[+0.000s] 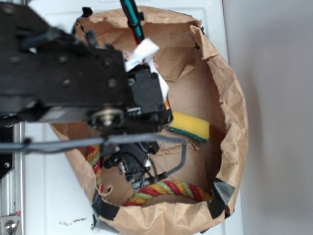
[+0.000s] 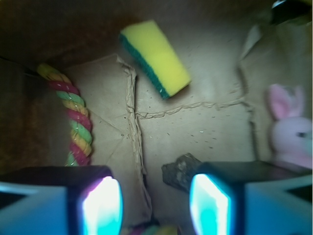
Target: Grab the rock.
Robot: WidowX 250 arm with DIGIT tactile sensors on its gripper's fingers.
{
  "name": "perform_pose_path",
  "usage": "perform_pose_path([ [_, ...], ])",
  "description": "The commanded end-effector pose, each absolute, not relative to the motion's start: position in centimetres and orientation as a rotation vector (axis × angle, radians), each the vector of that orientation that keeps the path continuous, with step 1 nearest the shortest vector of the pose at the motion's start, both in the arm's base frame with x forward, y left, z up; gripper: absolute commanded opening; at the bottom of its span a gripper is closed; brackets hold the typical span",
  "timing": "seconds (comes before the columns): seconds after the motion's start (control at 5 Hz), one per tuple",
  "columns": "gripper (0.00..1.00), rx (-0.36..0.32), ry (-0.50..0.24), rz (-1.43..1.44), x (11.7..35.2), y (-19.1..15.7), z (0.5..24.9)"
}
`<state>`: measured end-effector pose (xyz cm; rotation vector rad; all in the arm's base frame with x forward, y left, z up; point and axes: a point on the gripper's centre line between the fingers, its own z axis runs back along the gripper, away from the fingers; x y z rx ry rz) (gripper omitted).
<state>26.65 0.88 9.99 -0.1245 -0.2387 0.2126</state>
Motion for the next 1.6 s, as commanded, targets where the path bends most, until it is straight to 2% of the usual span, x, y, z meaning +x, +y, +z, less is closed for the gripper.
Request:
perform_pose_path([
  [0.0, 1.0, -0.084, -0.244, 0.155, 28.0, -0.8, 6.5],
  [0.2, 1.0, -0.019, -0.214, 0.161, 28.3, -0.2, 4.9],
  [0.4, 1.0, 0.017, -0.217, 0.197, 28.0, 1.8, 5.1],
  [0.8, 1.0, 0.056, -0.161, 0.18, 25.9, 2.9, 4.0],
  [1.0, 1.0, 0.061, -0.144, 0.193, 25.8, 3.4, 3.6],
  [1.4, 1.0, 0.067, -0.133, 0.131, 25.5, 1.9, 3.3],
])
